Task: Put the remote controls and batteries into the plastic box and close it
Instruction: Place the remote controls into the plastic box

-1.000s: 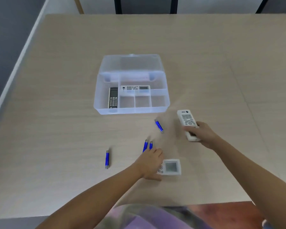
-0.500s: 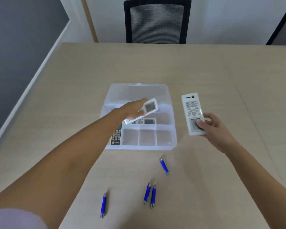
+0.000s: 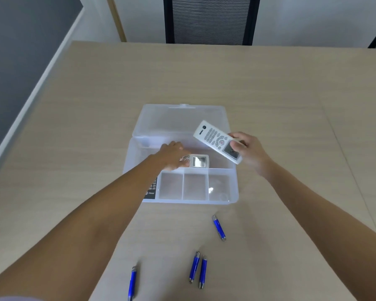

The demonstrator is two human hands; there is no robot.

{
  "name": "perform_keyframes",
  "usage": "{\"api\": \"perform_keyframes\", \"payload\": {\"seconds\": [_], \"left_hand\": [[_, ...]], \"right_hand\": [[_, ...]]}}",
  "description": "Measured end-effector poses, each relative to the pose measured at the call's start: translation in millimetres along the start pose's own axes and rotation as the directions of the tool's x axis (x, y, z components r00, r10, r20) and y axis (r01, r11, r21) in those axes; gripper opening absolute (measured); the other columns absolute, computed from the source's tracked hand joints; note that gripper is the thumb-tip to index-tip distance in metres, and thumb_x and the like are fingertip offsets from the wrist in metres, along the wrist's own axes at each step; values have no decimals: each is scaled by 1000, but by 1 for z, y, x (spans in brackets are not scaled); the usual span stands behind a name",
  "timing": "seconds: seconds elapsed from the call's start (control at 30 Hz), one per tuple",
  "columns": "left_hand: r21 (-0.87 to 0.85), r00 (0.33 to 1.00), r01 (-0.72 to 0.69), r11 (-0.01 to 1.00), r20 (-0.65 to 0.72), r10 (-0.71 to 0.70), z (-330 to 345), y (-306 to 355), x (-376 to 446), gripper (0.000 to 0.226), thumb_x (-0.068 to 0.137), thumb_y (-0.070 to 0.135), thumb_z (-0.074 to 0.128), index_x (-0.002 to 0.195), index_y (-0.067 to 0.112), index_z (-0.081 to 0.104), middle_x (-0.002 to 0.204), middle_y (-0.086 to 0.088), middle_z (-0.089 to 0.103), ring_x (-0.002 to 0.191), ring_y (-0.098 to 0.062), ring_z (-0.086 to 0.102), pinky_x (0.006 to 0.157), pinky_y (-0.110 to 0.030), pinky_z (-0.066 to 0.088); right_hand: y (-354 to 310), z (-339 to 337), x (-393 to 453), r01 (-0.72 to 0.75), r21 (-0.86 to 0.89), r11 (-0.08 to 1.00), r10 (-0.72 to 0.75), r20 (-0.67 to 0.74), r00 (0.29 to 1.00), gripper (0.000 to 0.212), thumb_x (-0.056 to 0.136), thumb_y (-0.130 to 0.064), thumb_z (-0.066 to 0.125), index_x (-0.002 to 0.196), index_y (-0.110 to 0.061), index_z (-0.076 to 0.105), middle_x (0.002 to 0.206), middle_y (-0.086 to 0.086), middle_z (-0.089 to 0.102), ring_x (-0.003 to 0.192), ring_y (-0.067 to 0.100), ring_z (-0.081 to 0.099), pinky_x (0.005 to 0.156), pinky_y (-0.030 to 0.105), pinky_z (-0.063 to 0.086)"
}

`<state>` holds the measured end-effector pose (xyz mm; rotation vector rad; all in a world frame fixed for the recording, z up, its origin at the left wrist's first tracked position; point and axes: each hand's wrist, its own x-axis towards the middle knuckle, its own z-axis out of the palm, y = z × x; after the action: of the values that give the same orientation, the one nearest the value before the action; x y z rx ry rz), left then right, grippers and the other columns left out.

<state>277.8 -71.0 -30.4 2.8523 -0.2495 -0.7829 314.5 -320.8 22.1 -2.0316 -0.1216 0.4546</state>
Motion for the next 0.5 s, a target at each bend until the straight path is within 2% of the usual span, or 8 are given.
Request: {"api": "perform_keyframes", "payload": {"seconds": [0.1, 0.17, 0.2, 0.27, 0.3, 0.37, 0.43, 0.5], "left_hand": [[-51, 961, 49, 997, -270, -61, 15, -4, -30, 44, 96, 33, 48, 140, 31, 44, 147, -8, 36, 140, -27, 27, 117, -50, 15], [-124, 871, 202, 972, -431, -236, 33, -6, -60, 48, 97, 31, 45, 144, 26, 38, 155, -9, 25, 146, -27, 18, 119, -52, 11], [-192, 807, 301, 934, -470, -356, 44, -6, -77, 52, 98, 31, 43, 148, 23, 31, 157, -11, 19, 147, -29, 14, 119, -53, 12], [-380, 704, 442, 813, -415, -577, 67, -6, -111, 61, 98, 34, 40, 153, 21, 15, 160, -15, 8, 149, -34, 6, 117, -55, 15], [-457, 696, 469, 756, -336, -635, 78, -7, -125, 65, 99, 38, 38, 153, 18, 8, 161, -16, 2, 149, -36, 2, 117, -57, 16], [-521, 743, 461, 718, -216, -633, 94, -9, -141, 74, 98, 44, 34, 153, 10, -2, 161, -15, -9, 149, -36, -5, 117, -59, 15], [-535, 777, 423, 731, -200, -596, 100, -11, -142, 80, 98, 47, 33, 152, 3, -6, 161, -17, -15, 149, -37, -9, 117, -58, 13], [-528, 787, 429, 733, -180, -590, 99, -13, -137, 83, 97, 48, 35, 151, 2, -8, 160, -20, -18, 148, -39, -12, 118, -57, 8]], "right_hand": [[-1, 27, 21, -33, -81, 996, 43, 124, 991, 29, 91, -12, 51, 116, -14, 65, 108, 15, 68, 90, 25, 61, 79, 33, 48], [-3, 48, 28, -35, -143, 989, 68, 228, 971, 29, 92, -13, 49, 117, -15, 65, 107, 13, 66, 93, 29, 62, 84, 37, 50], [-4, 59, 30, -27, -180, 983, 75, 266, 961, 29, 93, -13, 48, 117, -15, 65, 106, 10, 66, 93, 29, 61, 84, 37, 49], [-7, 80, 33, 1, -251, 968, 80, 313, 946, 30, 94, -14, 45, 117, -13, 65, 105, 9, 65, 89, 23, 56, 79, 30, 43], [-9, 88, 34, 9, -289, 957, 88, 320, 943, 32, 94, -15, 43, 119, -13, 64, 106, 9, 65, 89, 21, 54, 79, 28, 40], [-4, 102, 40, 35, -437, 899, 103, 289, 952, 35, 95, -19, 39, 119, -18, 64, 114, 10, 66, 101, 24, 54, 86, 31, 37], [3, 109, 43, 63, -616, 785, 118, 249, 961, 37, 95, -26, 33, 120, -25, 60, 126, 11, 62, 122, 32, 46, 97, 37, 31], [8, 114, 41, 75, -694, 716, 159, 266, 951, 41, 96, -32, 28, 130, -25, 50, 135, 15, 55, 129, 38, 41, 103, 42, 29]]}}
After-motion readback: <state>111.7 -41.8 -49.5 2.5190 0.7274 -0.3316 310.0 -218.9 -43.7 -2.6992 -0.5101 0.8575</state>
